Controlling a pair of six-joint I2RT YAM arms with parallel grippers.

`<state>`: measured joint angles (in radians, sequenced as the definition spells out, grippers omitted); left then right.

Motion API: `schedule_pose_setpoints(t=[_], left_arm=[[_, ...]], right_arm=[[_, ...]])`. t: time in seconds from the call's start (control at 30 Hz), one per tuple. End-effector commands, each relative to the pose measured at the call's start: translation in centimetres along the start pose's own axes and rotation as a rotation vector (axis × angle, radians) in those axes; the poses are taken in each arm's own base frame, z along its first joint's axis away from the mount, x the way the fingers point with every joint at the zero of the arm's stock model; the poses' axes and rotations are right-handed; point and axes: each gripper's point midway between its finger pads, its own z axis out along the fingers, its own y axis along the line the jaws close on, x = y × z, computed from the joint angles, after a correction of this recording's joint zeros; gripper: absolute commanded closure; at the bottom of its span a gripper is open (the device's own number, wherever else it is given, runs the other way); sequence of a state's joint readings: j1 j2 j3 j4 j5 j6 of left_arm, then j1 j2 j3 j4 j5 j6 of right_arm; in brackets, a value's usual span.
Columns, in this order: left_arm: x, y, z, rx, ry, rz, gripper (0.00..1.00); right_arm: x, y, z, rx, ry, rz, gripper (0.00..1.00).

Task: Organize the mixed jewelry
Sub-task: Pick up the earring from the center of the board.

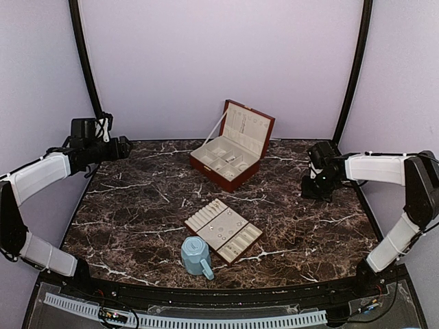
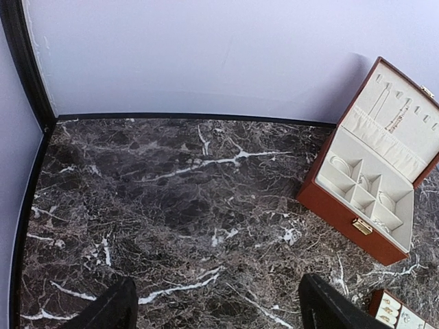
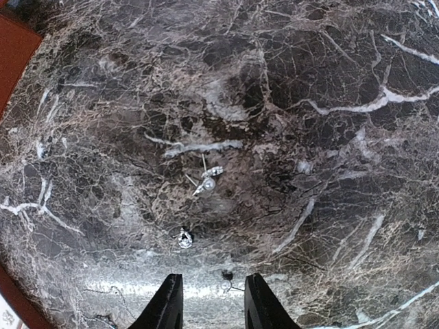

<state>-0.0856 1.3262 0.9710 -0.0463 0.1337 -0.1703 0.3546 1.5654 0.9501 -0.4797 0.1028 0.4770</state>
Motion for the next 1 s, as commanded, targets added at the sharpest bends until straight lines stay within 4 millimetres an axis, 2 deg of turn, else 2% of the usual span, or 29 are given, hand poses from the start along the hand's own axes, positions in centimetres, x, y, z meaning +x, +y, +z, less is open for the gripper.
schedule_pose_setpoints(t=[0.0,0.13,0.4,0.97], left_arm=[[-1.3,-0.2,-0.7,-0.001,-0.054,0.049,0.16],[-1.3,-0.4,-0.8,0.013,-0.052,0.046,0.16],[-1.5,-0.4,-1.1,0.008,-0.06,0.054,0.16],[-1.9,-0.5,-1.5,0.006,-0.073,0.065,0.16]], right_arm=[[1.9,-1.0,1.1,0.037,0.062,-0.013,0.72],[2.6,-1.4,1.7,0.055,0.087,-0.025,0.77],[3.4,-1.6,2.6,0.062,0.111,-0.029,0.79],[3.9,-0.4,3.4,0.016,0.12,-0.025,0.84]])
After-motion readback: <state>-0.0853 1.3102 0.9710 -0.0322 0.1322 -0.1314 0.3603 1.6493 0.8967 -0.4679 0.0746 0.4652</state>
